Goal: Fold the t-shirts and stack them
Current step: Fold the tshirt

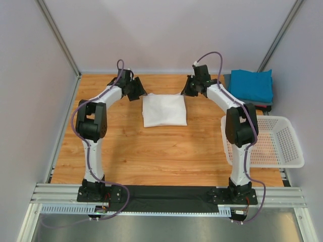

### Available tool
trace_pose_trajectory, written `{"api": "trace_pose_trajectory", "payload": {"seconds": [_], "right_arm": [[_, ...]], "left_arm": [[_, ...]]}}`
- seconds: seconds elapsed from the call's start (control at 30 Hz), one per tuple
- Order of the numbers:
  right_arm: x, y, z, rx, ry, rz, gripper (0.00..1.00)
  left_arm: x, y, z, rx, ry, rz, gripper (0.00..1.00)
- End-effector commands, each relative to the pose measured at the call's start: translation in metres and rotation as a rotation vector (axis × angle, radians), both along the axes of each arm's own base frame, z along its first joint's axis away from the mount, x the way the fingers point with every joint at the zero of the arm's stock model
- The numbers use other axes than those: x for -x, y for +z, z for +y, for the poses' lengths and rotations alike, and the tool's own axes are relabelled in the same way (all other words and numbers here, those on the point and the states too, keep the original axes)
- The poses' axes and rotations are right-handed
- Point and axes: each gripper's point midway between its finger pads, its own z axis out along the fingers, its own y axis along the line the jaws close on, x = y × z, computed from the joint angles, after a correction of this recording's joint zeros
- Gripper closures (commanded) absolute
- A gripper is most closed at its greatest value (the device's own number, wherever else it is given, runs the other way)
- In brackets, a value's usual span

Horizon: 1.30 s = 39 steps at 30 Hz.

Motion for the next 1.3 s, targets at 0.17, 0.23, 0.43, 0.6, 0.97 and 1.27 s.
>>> {"api": "trace_pose_trajectory", "payload": {"seconds": [0.17, 0.23, 0.43, 0.6, 0.97, 1.27], "right_arm": [[-0.014, -0.002, -0.009, -0.011, -0.038, -0.015, 1.00], [-0.014, -0.003, -0.008, -0.016, -0.036, -0.012, 1.00], [-0.013, 0.004, -0.007, -0.022, -0.027, -0.024, 1.00], [-0.009, 0.016, -0.008, -0.026, -0.025, -0.045, 1.00], [0.001, 0.059, -0.012, -0.050, -0.031, -0.137, 0.99], [-0.013, 0.072, -0.016, -0.027, -0.042, -0.189, 1.00]], "left_arm": [[-0.016, 0.015, -0.021, 0.078, -0.031, -0.034, 0.66], [-0.018, 0.014, -0.026, 0.082, -0.041, -0.035, 0.77], [-0.020, 0.017, -0.024, 0.077, -0.030, -0.054, 1.00], [-0.021, 0.048, -0.025, 0.086, -0.046, -0.125, 1.00], [-0.011, 0.113, -0.016, 0.066, -0.042, -0.265, 1.00], [-0.025, 0.106, -0.019, 0.074, -0.031, -0.260, 1.00]]}}
